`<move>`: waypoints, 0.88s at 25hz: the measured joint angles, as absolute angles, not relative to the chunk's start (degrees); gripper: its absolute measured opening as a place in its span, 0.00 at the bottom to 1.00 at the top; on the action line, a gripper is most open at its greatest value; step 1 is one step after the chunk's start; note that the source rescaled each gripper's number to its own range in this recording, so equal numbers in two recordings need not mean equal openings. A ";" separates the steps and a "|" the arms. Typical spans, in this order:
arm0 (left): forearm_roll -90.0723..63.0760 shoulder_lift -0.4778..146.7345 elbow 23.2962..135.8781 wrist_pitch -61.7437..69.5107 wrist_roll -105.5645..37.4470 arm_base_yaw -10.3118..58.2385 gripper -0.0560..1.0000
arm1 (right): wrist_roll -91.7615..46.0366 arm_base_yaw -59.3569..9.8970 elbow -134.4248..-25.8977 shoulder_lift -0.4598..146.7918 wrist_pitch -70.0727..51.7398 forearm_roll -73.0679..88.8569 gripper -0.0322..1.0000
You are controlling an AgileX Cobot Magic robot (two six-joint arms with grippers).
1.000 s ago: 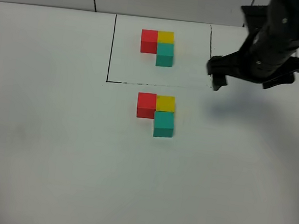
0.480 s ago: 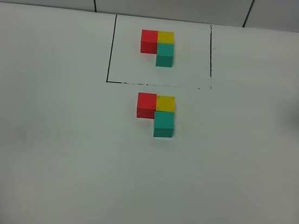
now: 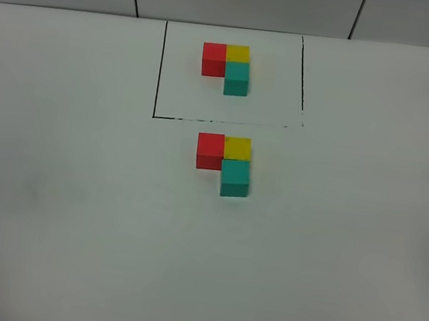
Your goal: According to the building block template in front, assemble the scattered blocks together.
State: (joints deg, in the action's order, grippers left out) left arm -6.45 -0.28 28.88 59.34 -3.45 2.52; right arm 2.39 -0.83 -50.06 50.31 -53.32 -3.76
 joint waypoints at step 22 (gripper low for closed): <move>-6.45 -0.28 28.88 59.34 -3.45 2.52 0.81 | 3.26 -1.04 -31.34 2.93 -69.19 -2.03 0.76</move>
State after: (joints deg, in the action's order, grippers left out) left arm -6.45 -0.28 28.88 59.34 -3.45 2.52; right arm 3.26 -1.04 -31.34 2.93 -69.19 -2.03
